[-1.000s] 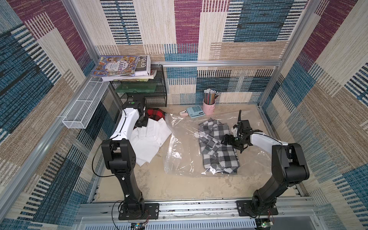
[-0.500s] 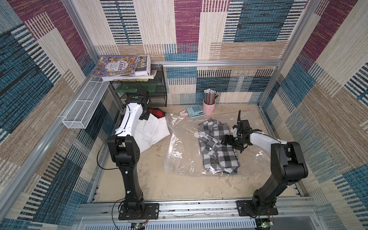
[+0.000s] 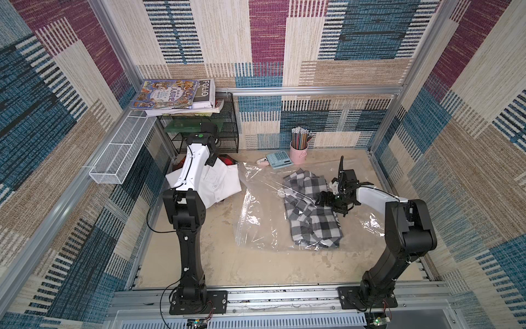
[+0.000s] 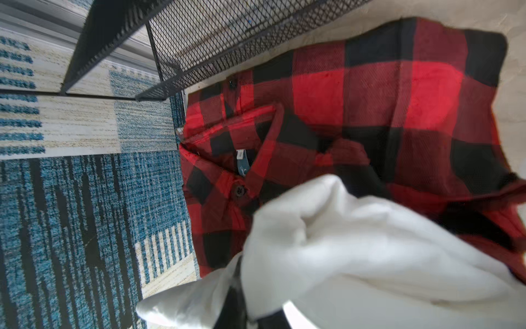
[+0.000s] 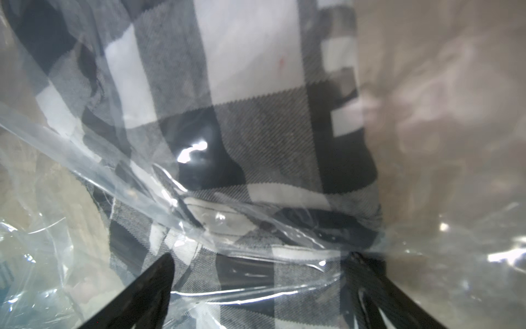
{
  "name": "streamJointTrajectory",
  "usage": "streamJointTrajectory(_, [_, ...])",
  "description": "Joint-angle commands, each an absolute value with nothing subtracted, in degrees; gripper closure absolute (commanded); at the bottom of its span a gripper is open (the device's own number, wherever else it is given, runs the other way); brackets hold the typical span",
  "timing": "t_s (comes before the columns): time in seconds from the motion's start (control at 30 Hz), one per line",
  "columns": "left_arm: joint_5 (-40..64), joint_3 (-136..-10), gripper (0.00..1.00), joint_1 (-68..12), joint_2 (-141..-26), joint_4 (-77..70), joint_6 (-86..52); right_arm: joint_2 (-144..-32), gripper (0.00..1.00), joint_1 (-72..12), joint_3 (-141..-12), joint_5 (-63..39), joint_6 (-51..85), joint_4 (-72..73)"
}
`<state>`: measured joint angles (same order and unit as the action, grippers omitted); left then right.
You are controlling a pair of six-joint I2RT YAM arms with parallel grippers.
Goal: Take the shirt out of the vacuum bag
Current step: Place the shirt at the center of the board.
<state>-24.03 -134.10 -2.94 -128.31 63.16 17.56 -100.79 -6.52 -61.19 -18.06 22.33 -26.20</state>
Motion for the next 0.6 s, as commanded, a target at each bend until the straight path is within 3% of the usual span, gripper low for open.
streamJointTrajectory(0.0, [-25.0,-136.4,1.00,-3.0,-129.2,61.1,19.2,-102.1,0.04,-6.5,-61.3,-17.4,21.1,-27.2])
streamJointTrajectory(0.57, [-24.8,-145.0,1.00,-2.9,-135.2,58.7,23.3,-104.5,0.04,-6.2,-64.0,-17.3,19.5,-29.3])
